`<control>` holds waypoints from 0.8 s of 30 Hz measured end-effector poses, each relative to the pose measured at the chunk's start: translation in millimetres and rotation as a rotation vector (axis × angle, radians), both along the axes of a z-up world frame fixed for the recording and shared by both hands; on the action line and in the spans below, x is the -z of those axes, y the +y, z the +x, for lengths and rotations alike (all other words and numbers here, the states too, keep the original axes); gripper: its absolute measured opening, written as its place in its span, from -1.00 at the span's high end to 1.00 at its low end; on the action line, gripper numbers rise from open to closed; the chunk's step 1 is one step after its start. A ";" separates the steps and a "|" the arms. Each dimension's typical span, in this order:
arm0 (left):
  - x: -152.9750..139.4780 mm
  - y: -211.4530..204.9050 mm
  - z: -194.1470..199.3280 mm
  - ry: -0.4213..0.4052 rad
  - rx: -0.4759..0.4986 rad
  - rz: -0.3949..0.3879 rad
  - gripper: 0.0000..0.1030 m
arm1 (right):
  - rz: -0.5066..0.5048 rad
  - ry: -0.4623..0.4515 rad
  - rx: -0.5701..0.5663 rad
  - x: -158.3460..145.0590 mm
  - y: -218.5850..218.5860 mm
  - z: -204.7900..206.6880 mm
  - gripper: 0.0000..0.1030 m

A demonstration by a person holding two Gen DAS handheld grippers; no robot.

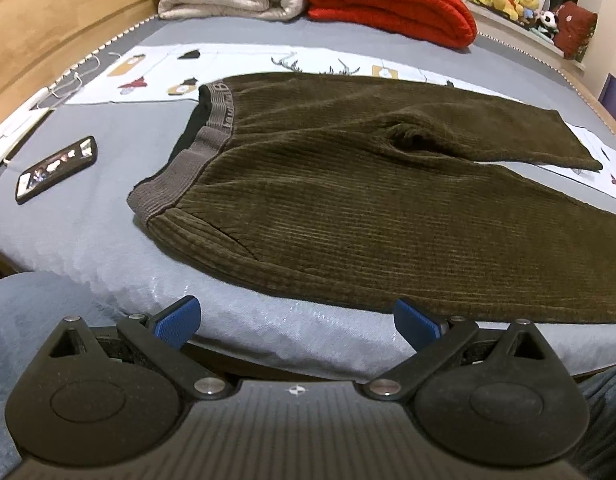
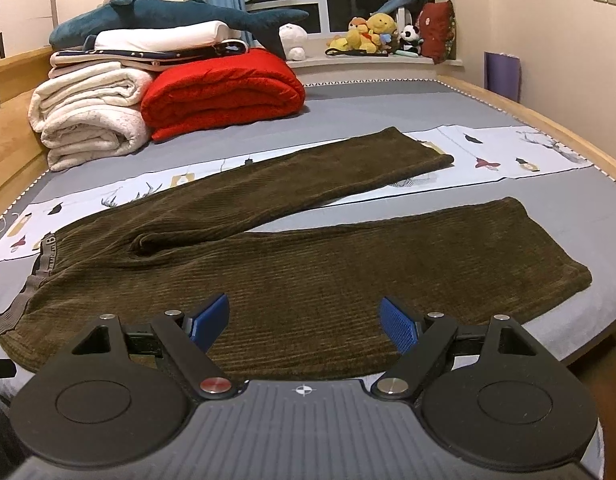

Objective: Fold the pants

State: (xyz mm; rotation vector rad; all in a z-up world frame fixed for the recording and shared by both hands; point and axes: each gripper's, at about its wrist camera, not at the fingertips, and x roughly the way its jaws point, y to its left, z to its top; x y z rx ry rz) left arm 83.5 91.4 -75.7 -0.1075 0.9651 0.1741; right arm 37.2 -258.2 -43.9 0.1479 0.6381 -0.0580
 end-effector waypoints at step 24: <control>-160.0 -22.3 69.0 -0.171 0.003 -0.096 -1.00 | -0.062 -0.001 0.116 4.2 -29.2 95.0 -0.63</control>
